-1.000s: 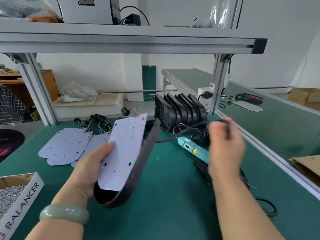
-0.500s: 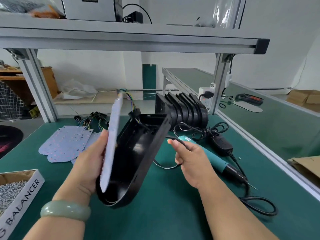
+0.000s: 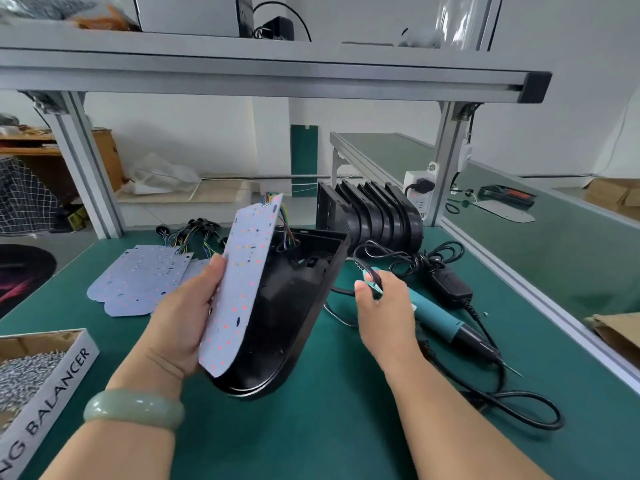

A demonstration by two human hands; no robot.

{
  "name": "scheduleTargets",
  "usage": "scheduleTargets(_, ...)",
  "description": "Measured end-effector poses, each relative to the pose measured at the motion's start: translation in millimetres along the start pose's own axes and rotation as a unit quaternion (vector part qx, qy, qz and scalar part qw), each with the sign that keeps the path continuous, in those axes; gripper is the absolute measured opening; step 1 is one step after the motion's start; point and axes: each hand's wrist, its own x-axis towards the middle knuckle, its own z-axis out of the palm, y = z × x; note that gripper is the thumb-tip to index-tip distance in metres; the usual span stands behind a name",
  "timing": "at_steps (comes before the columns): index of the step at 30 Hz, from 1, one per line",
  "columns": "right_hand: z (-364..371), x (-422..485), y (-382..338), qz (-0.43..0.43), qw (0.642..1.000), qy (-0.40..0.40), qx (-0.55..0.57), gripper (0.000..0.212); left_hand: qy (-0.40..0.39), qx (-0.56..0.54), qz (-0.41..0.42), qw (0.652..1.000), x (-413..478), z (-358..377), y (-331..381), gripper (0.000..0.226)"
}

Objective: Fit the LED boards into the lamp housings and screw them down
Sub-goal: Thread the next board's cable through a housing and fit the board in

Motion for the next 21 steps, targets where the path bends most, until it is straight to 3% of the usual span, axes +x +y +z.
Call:
scheduleTargets(3, -2, -5, -4, -0.024, 0.978, -0.077, -0.192, 0.055, 0.000, 0.006, 0.000, 1.000, 1, 2, -3, 0.062)
scheduleTargets(6, -11, -7, -13, -0.048, 0.922, -0.119, -0.366, 0.056, 0.005, 0.013, 0.001, 1.000, 2, 0, -2, 0.053)
scheduleTargets(8, -16, -6, -17, -0.037, 0.900, -0.139, -0.410, 0.054, 0.001, 0.024, -0.004, 1.000, 3, -1, -3, 0.044)
scheduleTargets(11, -27, -1, -20, -0.033, 0.897, -0.127, -0.422, 0.060, -0.021, 0.037, -0.007, 0.999, 2, 3, -7, 0.039)
scheduleTargets(15, -35, 2, -17, -0.086, 0.937, -0.018, -0.339, 0.071, -0.062, 0.025, -0.005, 0.998, 0, 9, -9, 0.044)
scheduleTargets(17, -32, 0, -20, -0.114, 0.980, 0.020, -0.160, 0.056, -0.085, 0.013, 0.005, 0.996, 0, 10, -7, 0.041)
scheduleTargets(19, -34, 0, -31, -0.092, 0.991, 0.062, 0.073, 0.038, -0.105, 0.022, 0.020, 0.994, 1, 7, -8, 0.039)
scheduleTargets(21, -40, 1, -46, -0.132, 0.982, 0.070, 0.112, 0.032, -0.121, 0.043, 0.037, 0.991, 0, 6, -8, 0.039)
